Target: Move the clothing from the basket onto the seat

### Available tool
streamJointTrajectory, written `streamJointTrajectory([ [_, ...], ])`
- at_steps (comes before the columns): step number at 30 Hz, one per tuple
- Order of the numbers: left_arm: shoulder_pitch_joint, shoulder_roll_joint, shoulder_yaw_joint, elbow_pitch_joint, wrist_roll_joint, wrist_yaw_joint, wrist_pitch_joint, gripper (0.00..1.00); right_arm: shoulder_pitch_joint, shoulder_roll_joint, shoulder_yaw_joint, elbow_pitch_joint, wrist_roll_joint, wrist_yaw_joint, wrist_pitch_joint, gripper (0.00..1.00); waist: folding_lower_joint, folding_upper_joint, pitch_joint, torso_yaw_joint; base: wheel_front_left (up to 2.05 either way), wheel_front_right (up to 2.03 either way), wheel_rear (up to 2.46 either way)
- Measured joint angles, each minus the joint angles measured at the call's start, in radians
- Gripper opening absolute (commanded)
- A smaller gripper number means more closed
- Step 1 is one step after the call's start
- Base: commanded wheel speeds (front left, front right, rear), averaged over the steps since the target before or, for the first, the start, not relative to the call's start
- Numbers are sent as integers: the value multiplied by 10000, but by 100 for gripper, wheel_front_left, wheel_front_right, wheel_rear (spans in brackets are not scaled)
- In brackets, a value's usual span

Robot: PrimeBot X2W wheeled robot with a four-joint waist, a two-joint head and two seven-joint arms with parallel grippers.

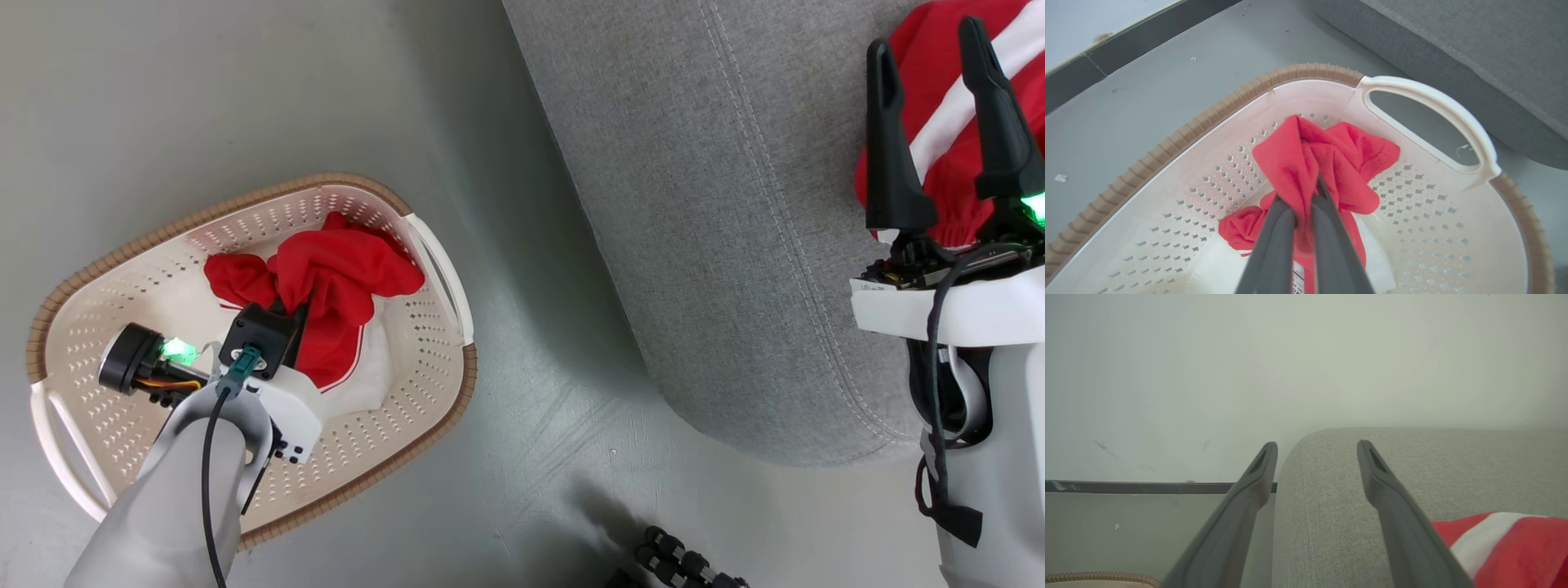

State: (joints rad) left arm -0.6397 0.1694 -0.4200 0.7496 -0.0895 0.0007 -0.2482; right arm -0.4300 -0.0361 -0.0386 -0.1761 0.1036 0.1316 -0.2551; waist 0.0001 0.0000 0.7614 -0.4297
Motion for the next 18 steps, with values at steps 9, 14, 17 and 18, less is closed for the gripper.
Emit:
streamJointTrajectory([
  [9,389,182,568,-2079,-267,412,-12,0,-94,-6,-38,286,-330,0,0,100,0,0,-429,351,0,0,0],
  [14,785,247,911,-3187,-357,635,-12,0,-194,-8,6,399,-439,0,-2,100,0,0,-711,573,0,0,0],
  [17,1001,291,1118,-3812,-414,761,-12,0,-311,-17,115,533,-545,0,0,100,0,0,-904,718,0,0,0],
  [18,1045,301,1185,-4010,-414,763,-12,0,-302,-17,163,583,-600,0,0,100,1,0,-972,767,0,0,0],
])
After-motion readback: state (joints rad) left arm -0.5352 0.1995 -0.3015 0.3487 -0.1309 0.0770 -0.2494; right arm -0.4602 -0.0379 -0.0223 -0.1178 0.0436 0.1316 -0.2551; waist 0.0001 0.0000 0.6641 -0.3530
